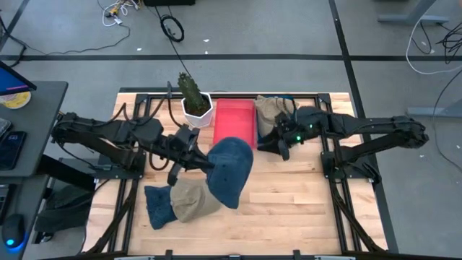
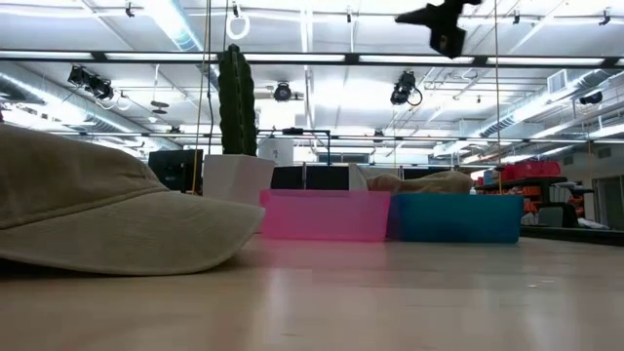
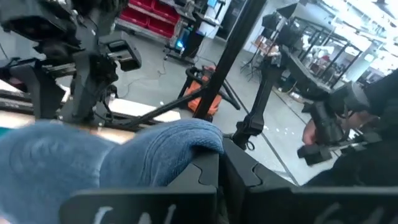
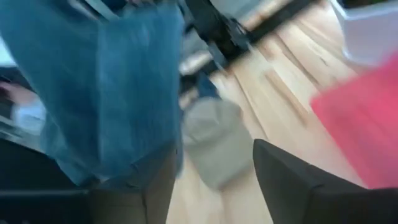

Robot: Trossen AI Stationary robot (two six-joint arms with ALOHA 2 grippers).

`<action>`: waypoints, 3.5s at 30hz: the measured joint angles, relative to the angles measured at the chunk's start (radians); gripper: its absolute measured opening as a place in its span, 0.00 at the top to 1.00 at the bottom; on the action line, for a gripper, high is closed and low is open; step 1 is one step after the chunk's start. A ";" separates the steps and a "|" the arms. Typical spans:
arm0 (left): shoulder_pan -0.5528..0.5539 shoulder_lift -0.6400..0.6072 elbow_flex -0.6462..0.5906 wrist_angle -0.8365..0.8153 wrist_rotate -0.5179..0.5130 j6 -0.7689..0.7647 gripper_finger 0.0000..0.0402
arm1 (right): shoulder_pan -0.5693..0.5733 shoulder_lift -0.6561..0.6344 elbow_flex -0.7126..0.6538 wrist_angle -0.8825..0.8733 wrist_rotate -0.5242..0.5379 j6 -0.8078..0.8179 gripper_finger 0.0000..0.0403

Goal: Pick & Place hat
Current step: Put the right blue cap into the pink bin

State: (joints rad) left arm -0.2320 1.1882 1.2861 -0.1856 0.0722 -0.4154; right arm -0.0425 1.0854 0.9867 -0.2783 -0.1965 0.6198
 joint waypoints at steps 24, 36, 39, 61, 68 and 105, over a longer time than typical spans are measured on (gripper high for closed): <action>-0.001 0.000 0.000 0.062 0.022 0.065 0.99 | -0.189 0.267 0.000 0.647 -0.742 0.278 0.44; -0.002 -0.024 0.000 0.060 0.018 0.073 0.99 | -0.192 0.267 0.000 0.615 -0.975 0.340 0.44; -0.009 -0.039 -0.001 0.056 0.018 0.083 0.99 | -0.194 0.267 0.000 0.614 -0.974 0.335 0.44; -0.001 -0.058 0.000 0.054 0.002 0.112 0.99 | -0.230 0.267 0.000 0.660 -0.806 0.262 0.45; -0.001 -0.058 0.000 0.055 -0.008 0.114 0.99 | -0.252 0.267 0.000 0.660 -0.779 0.263 0.45; 0.000 -0.056 0.000 0.054 -0.232 0.225 0.94 | -0.214 0.265 0.000 0.711 -0.686 0.199 0.97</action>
State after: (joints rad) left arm -0.2317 1.1320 1.2858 -0.1314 -0.1596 -0.1902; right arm -0.2565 1.3506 0.9871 0.4326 -0.8829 0.8184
